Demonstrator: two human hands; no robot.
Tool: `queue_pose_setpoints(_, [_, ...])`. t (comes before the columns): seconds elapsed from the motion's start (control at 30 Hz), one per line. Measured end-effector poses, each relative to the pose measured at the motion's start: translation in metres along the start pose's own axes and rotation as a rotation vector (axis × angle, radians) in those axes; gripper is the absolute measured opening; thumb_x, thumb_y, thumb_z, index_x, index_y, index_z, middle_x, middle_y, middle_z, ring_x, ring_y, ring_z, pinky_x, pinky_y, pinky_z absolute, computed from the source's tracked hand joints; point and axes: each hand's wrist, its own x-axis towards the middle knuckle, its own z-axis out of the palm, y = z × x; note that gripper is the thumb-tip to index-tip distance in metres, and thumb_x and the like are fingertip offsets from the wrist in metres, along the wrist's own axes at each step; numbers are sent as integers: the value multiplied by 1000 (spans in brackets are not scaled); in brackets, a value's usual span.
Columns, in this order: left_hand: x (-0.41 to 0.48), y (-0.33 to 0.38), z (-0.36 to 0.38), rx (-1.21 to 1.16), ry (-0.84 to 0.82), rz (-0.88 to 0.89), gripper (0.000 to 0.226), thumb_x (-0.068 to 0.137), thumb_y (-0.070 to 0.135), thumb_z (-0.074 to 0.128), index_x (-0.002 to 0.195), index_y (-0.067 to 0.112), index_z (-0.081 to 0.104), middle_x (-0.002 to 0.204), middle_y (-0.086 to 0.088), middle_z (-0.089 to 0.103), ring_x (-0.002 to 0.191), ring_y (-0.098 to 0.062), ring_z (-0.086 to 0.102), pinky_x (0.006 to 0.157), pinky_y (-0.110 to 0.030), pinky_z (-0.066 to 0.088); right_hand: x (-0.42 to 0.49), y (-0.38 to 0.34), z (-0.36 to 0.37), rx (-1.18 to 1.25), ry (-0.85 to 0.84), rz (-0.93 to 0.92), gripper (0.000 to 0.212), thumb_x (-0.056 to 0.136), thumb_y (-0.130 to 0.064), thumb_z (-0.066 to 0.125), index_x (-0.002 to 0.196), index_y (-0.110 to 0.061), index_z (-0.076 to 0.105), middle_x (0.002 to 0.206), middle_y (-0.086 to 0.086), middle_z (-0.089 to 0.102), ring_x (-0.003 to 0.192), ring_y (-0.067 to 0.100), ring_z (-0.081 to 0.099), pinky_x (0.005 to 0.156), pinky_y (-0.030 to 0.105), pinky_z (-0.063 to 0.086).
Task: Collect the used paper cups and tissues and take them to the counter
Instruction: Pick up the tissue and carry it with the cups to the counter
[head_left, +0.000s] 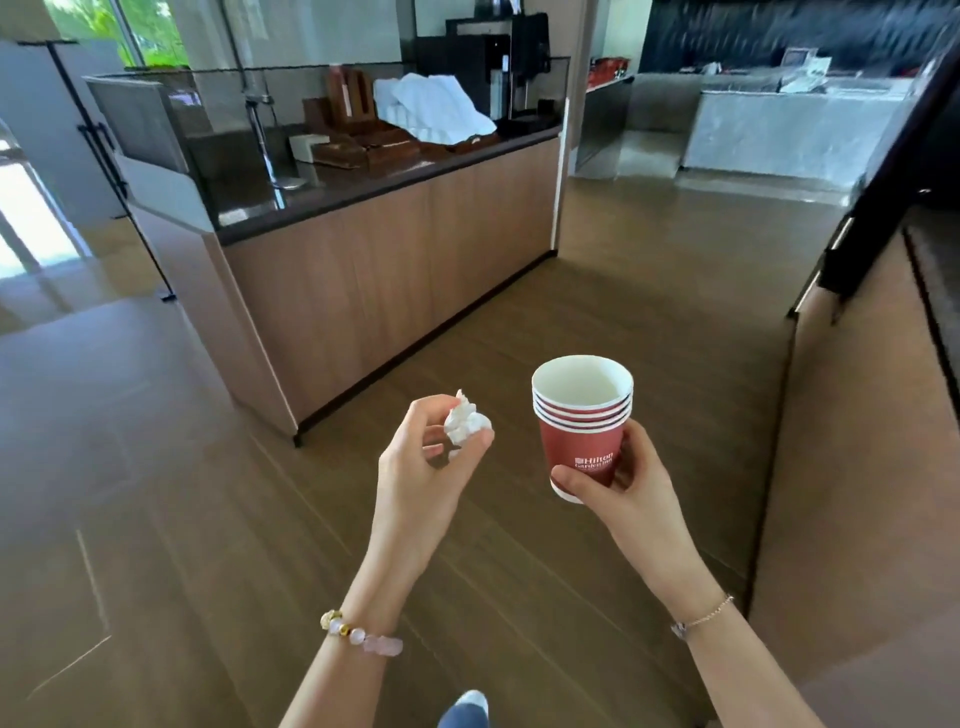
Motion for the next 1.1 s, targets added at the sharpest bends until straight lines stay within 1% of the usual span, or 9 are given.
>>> queue_pose_setpoints(0.07, [44, -6, 7, -13, -65, 27, 19, 82, 24, 69, 98, 29, 60, 95, 21, 64, 92, -3, 61, 82, -19, 49, 32, 0, 6, -7, 64, -7, 54, 72, -3, 79, 108, -32, 51, 100, -16, 63, 86, -10, 63, 63, 4, 47])
queue_pose_setpoints(0.17, [103, -13, 20, -43, -148, 69, 19, 82, 23, 69, 99, 27, 61, 95, 20, 65, 94, -3, 61, 85, -23, 48, 75, 2, 12, -11, 146, 6, 54, 72, -2, 79, 108, -31, 52, 102, -12, 65, 87, -6, 64, 64, 6, 49])
queue_pose_setpoints(0.27, [150, -22, 33, -76, -223, 99, 19, 82, 24, 69, 99, 28, 60, 96, 21, 65, 95, -3, 61, 85, -23, 48, 109, 5, 15, -20, 234, 16, 55, 71, -3, 79, 110, -31, 52, 101, -15, 66, 88, -5, 65, 63, 6, 49])
queue_pose_setpoints(0.4, [197, -36, 60, -103, -319, 95, 19, 83, 22, 69, 100, 27, 60, 97, 21, 65, 95, -5, 62, 88, -30, 49, 142, 17, 7, -7, 325, 54, 57, 71, -2, 79, 117, -22, 52, 105, -9, 67, 86, -3, 66, 64, 7, 50])
queue_pose_setpoints(0.53, [233, -49, 96, -141, -411, 89, 19, 83, 21, 69, 99, 28, 60, 97, 20, 65, 96, -6, 63, 89, -31, 49, 174, 32, -9, -11, 417, 78, 54, 72, 0, 78, 114, -25, 54, 99, -12, 69, 83, -2, 67, 63, 7, 50])
queue_pose_setpoints(0.7, [278, -61, 160, -170, -507, 65, 21, 82, 21, 69, 99, 32, 60, 97, 18, 67, 98, -7, 62, 88, -28, 48, 220, 50, -46, -36, 511, 95, 56, 72, -5, 79, 118, -23, 53, 95, -19, 69, 87, -1, 66, 64, 8, 49])
queue_pose_setpoints(0.8, [307, -62, 209, -174, -574, 96, 21, 83, 22, 69, 100, 31, 60, 98, 20, 66, 99, -6, 62, 86, -23, 47, 251, 61, -79, -28, 573, 92, 56, 73, -3, 78, 120, -19, 52, 97, -13, 69, 86, 0, 66, 64, 8, 50])
queue_pose_setpoints(0.93, [349, -56, 276, -190, -643, 139, 21, 83, 22, 69, 100, 31, 60, 99, 22, 66, 100, -4, 61, 85, -15, 46, 297, 69, -126, -29, 617, 79, 55, 73, -1, 78, 118, -20, 53, 97, -13, 69, 86, 0, 66, 64, 8, 50])
queue_pose_setpoints(1.1, [382, -41, 354, -230, -749, 182, 21, 84, 22, 69, 101, 29, 60, 99, 19, 66, 100, -8, 62, 86, -17, 48, 336, 72, -185, -47, 700, 61, 56, 72, -5, 79, 116, -28, 52, 100, -20, 68, 91, 0, 66, 65, 8, 50])
